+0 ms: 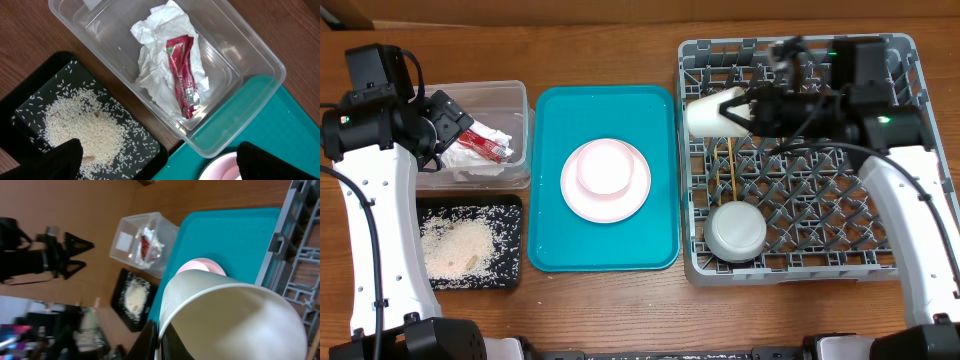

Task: Sort waste into correct bins and load items into the dishwasher
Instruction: 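Lift the white cup and carry it right into the dish rack, then lower the cup into the rack and open the right gripper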

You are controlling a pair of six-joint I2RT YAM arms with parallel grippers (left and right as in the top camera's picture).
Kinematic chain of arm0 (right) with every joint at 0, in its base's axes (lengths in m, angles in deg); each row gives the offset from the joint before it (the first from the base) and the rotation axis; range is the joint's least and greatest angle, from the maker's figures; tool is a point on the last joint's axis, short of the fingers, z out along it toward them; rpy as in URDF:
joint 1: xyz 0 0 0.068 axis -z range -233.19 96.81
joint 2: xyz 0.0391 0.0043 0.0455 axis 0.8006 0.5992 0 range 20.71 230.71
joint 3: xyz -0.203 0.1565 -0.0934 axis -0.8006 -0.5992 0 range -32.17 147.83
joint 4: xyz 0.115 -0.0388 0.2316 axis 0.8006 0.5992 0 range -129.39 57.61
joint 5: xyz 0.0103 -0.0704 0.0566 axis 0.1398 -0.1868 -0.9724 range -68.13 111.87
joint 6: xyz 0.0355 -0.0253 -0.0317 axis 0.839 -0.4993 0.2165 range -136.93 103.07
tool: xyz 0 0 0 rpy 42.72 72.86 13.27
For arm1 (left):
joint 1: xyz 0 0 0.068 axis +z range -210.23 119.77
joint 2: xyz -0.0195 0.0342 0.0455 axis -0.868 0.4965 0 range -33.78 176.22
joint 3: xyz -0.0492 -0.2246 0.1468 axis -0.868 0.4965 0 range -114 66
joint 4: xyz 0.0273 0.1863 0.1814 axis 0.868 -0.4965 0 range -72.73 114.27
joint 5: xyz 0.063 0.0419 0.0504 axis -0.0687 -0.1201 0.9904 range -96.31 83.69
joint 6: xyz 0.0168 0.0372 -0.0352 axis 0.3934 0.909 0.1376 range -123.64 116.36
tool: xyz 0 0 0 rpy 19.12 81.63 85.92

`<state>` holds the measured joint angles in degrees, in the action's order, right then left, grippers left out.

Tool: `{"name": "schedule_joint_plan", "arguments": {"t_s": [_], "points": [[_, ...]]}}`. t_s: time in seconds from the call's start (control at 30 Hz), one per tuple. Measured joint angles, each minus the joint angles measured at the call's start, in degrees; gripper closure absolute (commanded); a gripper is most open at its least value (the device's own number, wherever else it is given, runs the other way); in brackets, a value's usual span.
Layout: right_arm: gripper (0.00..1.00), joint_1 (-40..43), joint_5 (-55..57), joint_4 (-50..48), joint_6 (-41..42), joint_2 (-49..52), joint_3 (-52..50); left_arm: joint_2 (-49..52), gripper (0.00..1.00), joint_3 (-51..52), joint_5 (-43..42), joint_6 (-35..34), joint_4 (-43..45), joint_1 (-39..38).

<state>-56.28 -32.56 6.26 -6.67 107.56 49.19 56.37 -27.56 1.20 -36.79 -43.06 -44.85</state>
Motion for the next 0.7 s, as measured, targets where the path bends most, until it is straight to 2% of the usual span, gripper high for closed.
{"name": "schedule_joint_plan", "arguments": {"t_s": [0.17, 0.3, 0.7], "points": [[0.96, 5.1, -9.4, -4.2, 0.0, 0.0, -6.5, 0.0, 0.00, 0.0, 0.0, 0.0, 0.0, 0.0], [0.96, 5.9, -13.2, -8.6, 0.1, 0.0, -11.8, 0.0, 0.00, 0.0, 0.0, 0.0, 0.0, 0.0], [0.96, 5.8, -14.3, -19.0, 0.4, 4.1, -20.2, 0.0, 0.00, 0.0, 0.0, 0.0, 0.0, 0.0]]}}
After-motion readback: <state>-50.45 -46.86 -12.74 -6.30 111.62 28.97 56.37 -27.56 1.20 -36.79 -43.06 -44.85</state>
